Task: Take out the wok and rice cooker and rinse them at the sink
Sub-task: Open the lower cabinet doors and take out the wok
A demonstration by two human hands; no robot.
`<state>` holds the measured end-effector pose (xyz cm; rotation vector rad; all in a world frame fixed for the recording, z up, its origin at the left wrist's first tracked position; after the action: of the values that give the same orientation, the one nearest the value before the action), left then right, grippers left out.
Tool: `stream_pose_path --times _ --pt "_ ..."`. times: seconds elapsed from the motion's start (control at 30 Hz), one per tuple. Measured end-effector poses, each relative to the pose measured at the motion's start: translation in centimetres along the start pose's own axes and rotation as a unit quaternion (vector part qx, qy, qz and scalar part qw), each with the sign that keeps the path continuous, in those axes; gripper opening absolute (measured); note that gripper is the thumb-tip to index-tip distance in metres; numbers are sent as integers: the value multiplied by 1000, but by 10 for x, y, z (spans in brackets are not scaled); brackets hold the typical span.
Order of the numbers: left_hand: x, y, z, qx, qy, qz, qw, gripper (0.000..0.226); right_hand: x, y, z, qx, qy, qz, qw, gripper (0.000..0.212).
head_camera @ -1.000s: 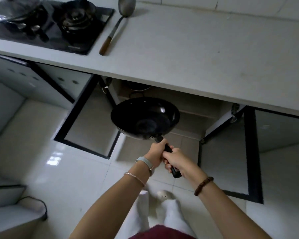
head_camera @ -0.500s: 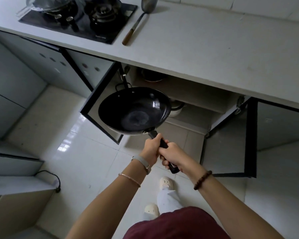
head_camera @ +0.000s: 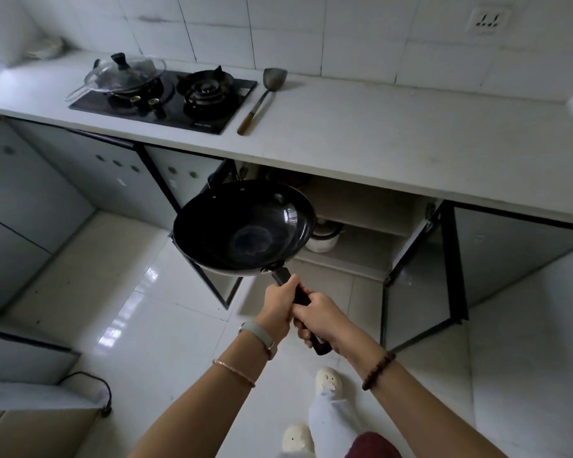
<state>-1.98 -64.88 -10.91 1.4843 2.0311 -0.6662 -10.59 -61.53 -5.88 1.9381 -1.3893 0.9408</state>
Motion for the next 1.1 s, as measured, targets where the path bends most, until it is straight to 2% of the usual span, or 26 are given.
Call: stream_pose_path --times 0.13,0.27,0.4,0.57,0.83,1.1 --pt "-17 -10 -12 17 -38 27 999 15 14 9 -14 -14 39 2 999 10" --pt "-42 -31 -11 27 -73 51 996 14 33 28 -16 -37 67 31 997 22" --pt "-74 -65 -2 33 -96 73 992 16 54 57 -2 -52 91 54 993 16" --pt "-118 -117 15 69 -106 95 987 14 84 103 27 -86 106 70 988 7" --pt "-168 -175 70 117 -106 123 980 21 113 155 90 -133 117 73 981 14" --pt "-214 -200 134 134 -83 159 975 21 143 184 168 -168 111 39 979 20"
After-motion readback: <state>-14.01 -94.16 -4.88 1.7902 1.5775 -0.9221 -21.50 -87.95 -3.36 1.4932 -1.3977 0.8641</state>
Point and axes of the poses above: each hand's wrist, its own z-axis towards the middle knuckle, its own y-axis out of the back of the hand, x = y × z, the point moved 2 cm from there along z, towards the middle knuckle, and after that the axes turned 4 degrees about y, right-handed, at the moved point
